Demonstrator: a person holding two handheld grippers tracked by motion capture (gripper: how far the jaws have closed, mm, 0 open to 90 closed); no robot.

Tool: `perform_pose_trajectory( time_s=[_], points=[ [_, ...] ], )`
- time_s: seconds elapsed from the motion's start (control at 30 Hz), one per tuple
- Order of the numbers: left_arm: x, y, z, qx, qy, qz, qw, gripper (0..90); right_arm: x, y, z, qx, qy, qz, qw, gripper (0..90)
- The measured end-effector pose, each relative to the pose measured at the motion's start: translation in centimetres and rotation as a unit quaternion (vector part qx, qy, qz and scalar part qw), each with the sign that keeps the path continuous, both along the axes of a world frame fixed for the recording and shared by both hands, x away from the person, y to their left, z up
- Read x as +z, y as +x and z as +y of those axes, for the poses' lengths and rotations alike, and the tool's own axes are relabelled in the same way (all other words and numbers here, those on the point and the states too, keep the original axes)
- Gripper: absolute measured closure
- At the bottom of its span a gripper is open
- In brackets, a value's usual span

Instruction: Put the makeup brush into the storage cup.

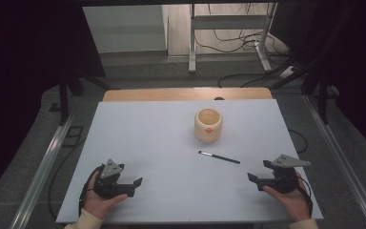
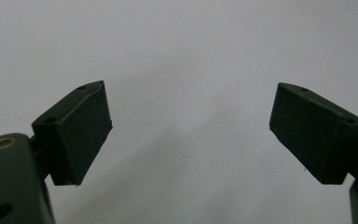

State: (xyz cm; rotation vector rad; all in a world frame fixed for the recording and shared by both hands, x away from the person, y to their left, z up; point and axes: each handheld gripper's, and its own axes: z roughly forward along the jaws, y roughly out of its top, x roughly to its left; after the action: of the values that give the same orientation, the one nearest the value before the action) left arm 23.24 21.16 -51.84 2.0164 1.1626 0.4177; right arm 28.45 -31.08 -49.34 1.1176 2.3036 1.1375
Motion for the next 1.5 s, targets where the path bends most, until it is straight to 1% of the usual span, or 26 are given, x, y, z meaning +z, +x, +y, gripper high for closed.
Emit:
perform_pose_trajectory(
  time_s=[0.1, 0.23, 0.33, 0.37, 0.4, 0.43, 0.5, 0.53, 0.63, 0.7, 0.73, 0.87, 0.93, 1.2, 1.27, 1.5],
  points=[
    [-0.1, 0.1, -0.1, -0.002, 0.003, 0.005, 1.0000, 13.0, -0.1, 0.2, 0.0, 0.002, 0.003, 0.004, 1.0000, 17.8],
    [-0.2, 0.0, -0.1, -0.002, 0.007, 0.004, 1.0000, 12.9, 0.2, 0.3, 0.0, 0.006, 0.003, -0.001, 1.0000, 17.5],
    [-0.1, 0.0, 0.0, 0.000, 0.006, 0.003, 1.0000, 12.9, 0.4, 0.4, 0.2, 0.008, 0.000, 0.001, 1.0000, 17.4],
    [-0.1, 0.0, 0.0, -0.001, 0.006, 0.002, 1.0000, 12.9, 0.5, 0.5, 0.3, 0.010, -0.001, 0.000, 1.0000, 17.4],
    [-0.1, -0.1, 0.0, -0.002, 0.007, 0.002, 1.0000, 12.9, 0.9, 0.6, 0.6, 0.012, -0.002, -0.002, 0.9999, 17.4],
    [-0.1, -0.1, 0.0, -0.002, 0.007, 0.002, 1.0000, 12.9, 0.9, 0.6, 0.6, 0.012, -0.002, -0.002, 0.9999, 17.4],
    [-0.1, 0.0, 0.0, -0.003, 0.007, 0.005, 1.0000, 12.9, 1.5, 0.7, 0.9, 0.017, -0.003, -0.007, 0.9998, 17.6],
    [-0.2, 0.0, -0.1, -0.004, 0.008, 0.006, 0.9999, 12.9, 1.9, 0.8, 1.2, 0.021, -0.011, -0.013, 0.9996, 17.8],
    [-0.2, 0.0, -0.1, -0.003, 0.010, 0.008, 0.9999, 13.0, 2.1, 1.0, 1.2, 0.021, -0.009, -0.011, 0.9997, 17.8],
    [-0.2, 0.0, -0.1, 0.004, 0.013, 0.007, 0.9999, 13.4, 2.3, 1.1, 1.3, 0.021, -0.009, -0.010, 0.9997, 17.9],
    [-0.2, 0.0, -0.1, 0.003, 0.007, 0.009, 0.9999, 13.4, 2.5, 1.2, 1.4, 0.025, -0.012, -0.011, 0.9996, 17.8],
    [-0.1, 0.0, -0.1, 0.002, 0.007, 0.008, 0.9999, 13.4, 3.0, 1.3, 1.7, 0.032, -0.012, -0.013, 0.9993, 18.1],
    [-0.1, 0.0, -0.1, 0.001, 0.007, 0.007, 1.0000, 13.4, 3.5, 1.6, 2.2, 0.040, -0.015, -0.014, 0.9990, 18.1],
    [-0.1, 0.1, -0.1, 0.001, 0.008, 0.005, 1.0000, 13.4, 4.4, 2.4, 3.5, 0.053, -0.022, -0.013, 0.9983, 18.6],
    [-0.2, 0.2, -0.2, 0.001, 0.009, 0.007, 0.9999, 13.3, 4.8, 2.7, 4.3, 0.061, -0.026, -0.018, 0.9976, 18.9],
    [-0.2, 0.2, -0.4, -0.001, 0.012, 0.006, 0.9999, 13.3, 5.2, 3.4, 5.2, 0.073, -0.031, -0.016, 0.9967, 19.0]
  ],
)
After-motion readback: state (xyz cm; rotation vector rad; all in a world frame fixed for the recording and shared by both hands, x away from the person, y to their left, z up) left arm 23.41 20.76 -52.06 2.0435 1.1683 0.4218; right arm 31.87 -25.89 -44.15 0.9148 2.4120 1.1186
